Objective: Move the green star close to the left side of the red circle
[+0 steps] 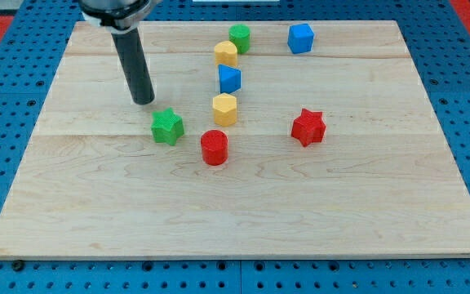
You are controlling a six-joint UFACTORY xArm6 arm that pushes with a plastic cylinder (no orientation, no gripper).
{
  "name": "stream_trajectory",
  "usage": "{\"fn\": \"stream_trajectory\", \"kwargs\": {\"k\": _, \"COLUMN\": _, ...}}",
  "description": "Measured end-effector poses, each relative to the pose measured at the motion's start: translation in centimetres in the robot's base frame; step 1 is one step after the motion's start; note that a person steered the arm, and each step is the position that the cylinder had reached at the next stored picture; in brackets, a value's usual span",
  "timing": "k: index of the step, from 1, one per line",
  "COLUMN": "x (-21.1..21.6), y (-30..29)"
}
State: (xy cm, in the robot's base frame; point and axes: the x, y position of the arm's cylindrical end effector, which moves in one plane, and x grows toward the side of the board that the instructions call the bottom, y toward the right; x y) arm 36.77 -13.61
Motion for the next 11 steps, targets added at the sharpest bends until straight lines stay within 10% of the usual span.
{"fn": "stream_trajectory", "kwargs": {"k": 2, "x": 4.1, "y": 6.8}}
{"fn": "stream_trajectory", "kwargs": {"k": 4, "x": 6.4, "y": -3.5}}
{"fn": "stream_trajectory", "kwargs": {"k": 5, "x": 11.4, "y": 0.6}}
{"fn": "stream_trajectory", "kwargs": {"k": 11, "x": 4.4, "y": 5.3}}
